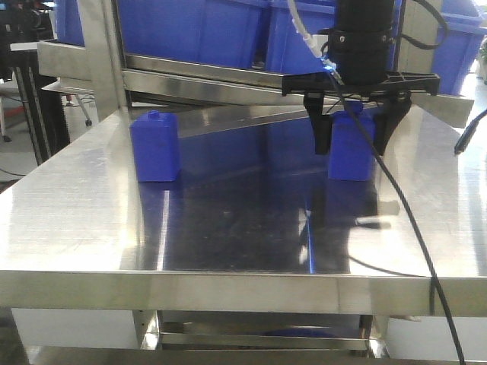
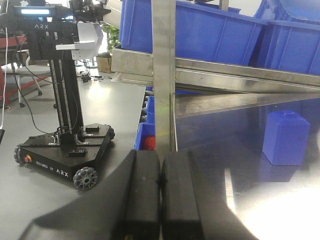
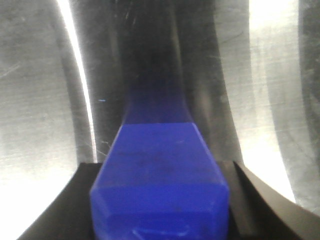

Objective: Pick and sort blue part to right shelf
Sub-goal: 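Close the right gripper on the blue part and lift it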

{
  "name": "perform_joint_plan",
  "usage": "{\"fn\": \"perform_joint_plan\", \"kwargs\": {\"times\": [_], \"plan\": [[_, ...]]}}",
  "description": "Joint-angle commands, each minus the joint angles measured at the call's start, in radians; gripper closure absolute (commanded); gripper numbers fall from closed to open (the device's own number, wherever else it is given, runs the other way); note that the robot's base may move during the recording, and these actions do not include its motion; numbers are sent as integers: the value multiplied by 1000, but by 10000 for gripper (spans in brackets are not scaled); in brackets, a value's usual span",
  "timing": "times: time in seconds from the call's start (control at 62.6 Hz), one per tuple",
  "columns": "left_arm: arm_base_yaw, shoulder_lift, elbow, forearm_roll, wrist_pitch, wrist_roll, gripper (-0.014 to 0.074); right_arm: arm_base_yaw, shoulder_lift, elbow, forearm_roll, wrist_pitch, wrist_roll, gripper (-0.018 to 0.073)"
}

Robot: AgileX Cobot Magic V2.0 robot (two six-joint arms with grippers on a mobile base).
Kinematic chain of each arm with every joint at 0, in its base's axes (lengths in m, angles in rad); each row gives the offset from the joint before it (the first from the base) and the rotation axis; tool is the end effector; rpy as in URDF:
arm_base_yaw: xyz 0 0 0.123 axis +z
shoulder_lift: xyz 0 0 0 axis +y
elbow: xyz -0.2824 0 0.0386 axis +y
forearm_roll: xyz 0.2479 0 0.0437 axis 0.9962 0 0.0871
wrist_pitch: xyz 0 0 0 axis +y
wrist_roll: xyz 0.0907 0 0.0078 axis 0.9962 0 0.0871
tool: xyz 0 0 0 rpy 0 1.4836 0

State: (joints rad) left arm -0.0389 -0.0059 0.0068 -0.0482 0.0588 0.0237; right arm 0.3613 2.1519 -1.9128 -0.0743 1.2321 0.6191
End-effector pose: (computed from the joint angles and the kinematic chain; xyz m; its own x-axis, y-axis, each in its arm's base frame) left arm 0.0563 -0.0025 0.2058 0.0265 -0.0255 -0.9993 0.0424 0.9988 -0.0243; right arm 0.4282 0.1550 0.2324 -0.9520 0.2374 -0.1931 0.2326 0.9714 0.0475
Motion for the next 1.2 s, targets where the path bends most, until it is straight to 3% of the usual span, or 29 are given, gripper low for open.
{"fn": "perform_joint_plan", "kwargs": {"times": [0.0, 0.192, 0.432, 0.544, 0.959, 1.183], "plan": [[-7, -23, 23, -7, -82, -12, 461, -6, -81, -24, -8, 77, -9, 124], [-7, -23, 23, -7, -82, -12, 461, -6, -148, -24, -27, 38, -57, 124], [-7, -23, 23, -7, -82, -12, 461, -15, -269, -12, -48, -36, -381, 124], [-7, -23, 23, -7, -82, -12, 461, -20, -333, 53, -42, -108, -474, 124], [-7, -23, 23, -7, -82, -12, 461, -120, -654, 609, -3, -605, -481, 124], [-7, -23, 23, -7, -82, -12, 461, -214, -842, 905, 95, -954, -506, 124]]}}
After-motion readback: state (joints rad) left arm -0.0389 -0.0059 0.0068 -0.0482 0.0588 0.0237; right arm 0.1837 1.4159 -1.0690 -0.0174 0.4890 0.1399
